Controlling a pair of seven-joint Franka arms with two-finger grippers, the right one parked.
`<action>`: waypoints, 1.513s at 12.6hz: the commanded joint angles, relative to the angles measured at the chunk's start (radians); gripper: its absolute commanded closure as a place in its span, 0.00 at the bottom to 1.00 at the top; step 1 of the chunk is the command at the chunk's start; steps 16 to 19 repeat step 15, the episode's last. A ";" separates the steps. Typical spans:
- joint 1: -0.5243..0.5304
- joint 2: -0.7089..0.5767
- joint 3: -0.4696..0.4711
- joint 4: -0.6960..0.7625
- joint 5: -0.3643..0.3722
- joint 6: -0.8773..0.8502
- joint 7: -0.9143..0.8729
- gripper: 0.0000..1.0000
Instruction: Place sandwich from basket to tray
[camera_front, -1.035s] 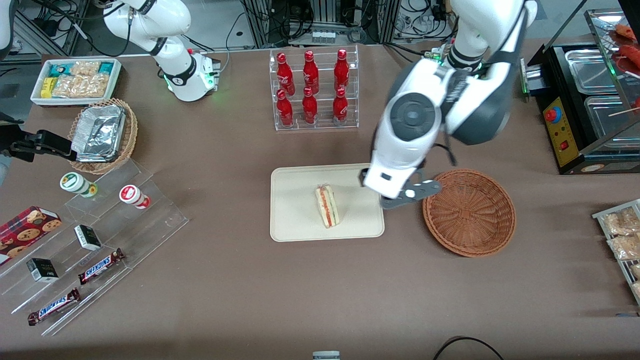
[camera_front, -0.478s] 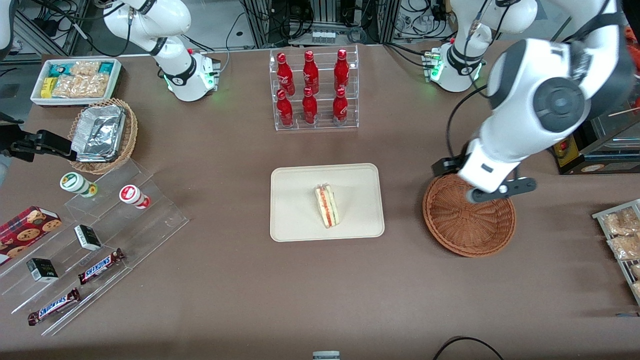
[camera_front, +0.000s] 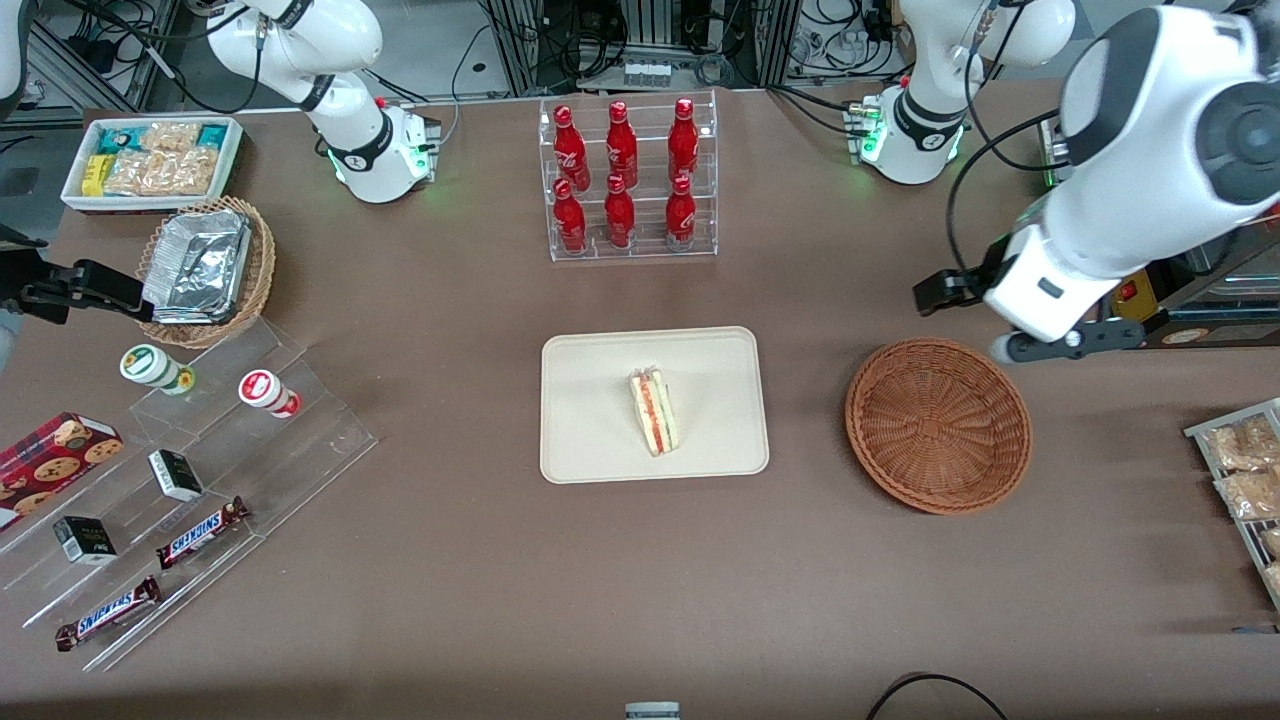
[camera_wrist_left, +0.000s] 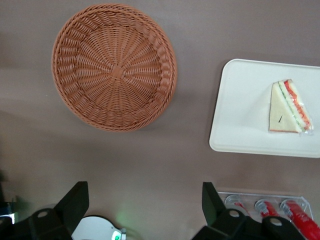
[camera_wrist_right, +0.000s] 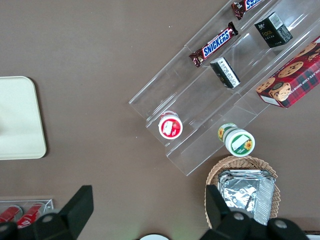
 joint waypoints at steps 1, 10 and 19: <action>0.144 -0.046 -0.132 -0.016 -0.011 -0.025 0.037 0.00; 0.686 -0.141 -0.557 -0.062 0.000 -0.073 0.251 0.00; 0.617 -0.126 -0.490 -0.022 0.067 -0.105 0.259 0.00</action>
